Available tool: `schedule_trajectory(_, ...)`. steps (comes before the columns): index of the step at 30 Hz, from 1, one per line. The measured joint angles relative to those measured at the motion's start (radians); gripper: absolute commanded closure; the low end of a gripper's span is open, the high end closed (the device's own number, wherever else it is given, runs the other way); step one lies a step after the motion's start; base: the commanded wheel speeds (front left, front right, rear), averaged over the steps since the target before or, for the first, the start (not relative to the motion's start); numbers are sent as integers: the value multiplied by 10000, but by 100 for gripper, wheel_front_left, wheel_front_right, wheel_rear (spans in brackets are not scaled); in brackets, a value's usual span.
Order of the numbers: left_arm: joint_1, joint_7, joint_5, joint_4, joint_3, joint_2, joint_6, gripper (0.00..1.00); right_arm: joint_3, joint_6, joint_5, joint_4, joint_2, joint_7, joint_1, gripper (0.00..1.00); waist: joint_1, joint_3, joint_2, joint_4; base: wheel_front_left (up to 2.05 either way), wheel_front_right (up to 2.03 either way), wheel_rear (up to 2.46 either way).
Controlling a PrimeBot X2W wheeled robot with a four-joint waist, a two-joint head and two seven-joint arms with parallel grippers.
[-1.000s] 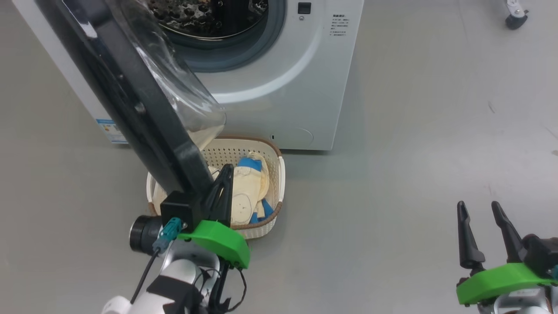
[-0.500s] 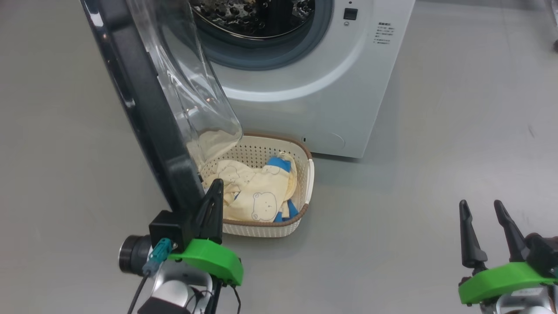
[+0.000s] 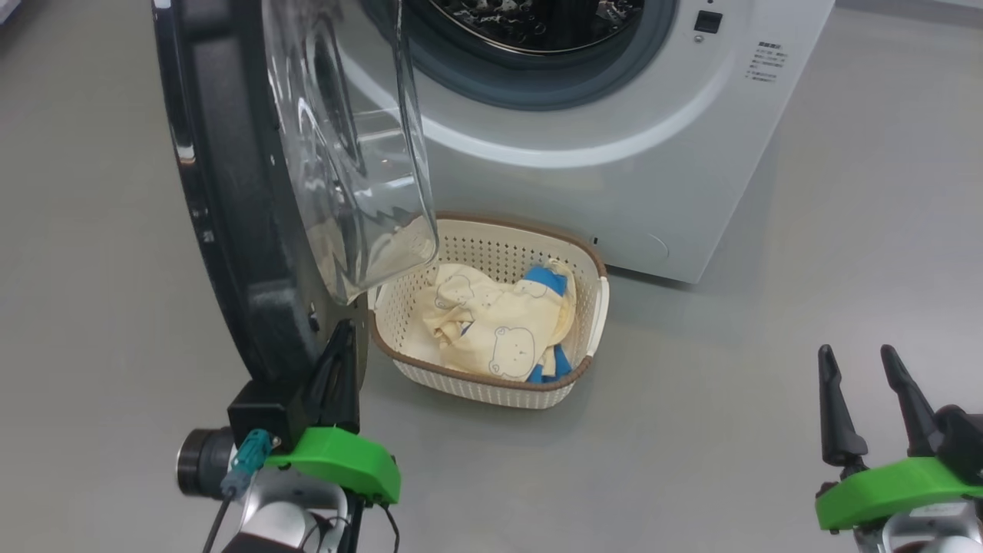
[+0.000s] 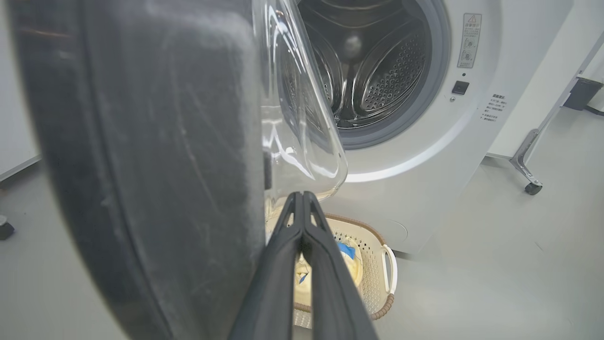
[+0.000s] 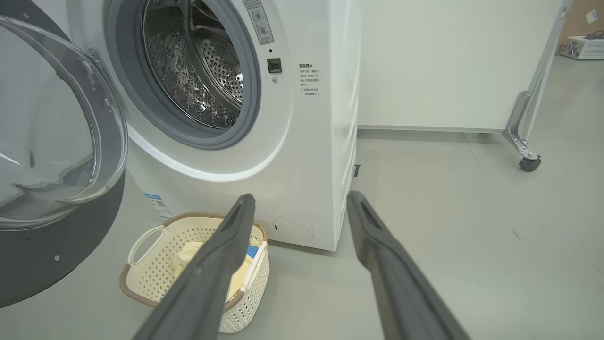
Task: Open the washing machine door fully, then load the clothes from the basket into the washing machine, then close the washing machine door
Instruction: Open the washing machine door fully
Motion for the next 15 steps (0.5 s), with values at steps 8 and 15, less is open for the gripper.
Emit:
schedule_trajectory(8,1,-127,4,31,67,33,21,100,-33,0,-61,-111,0,81,-8,0,0,79,0,724,0,0,0)
schedule_trajectory(15,157,-418,-13,186,443,79,44,100,-10,0,-61,-113,0,92,-44,0,0,34,0,1099,0,0,0)
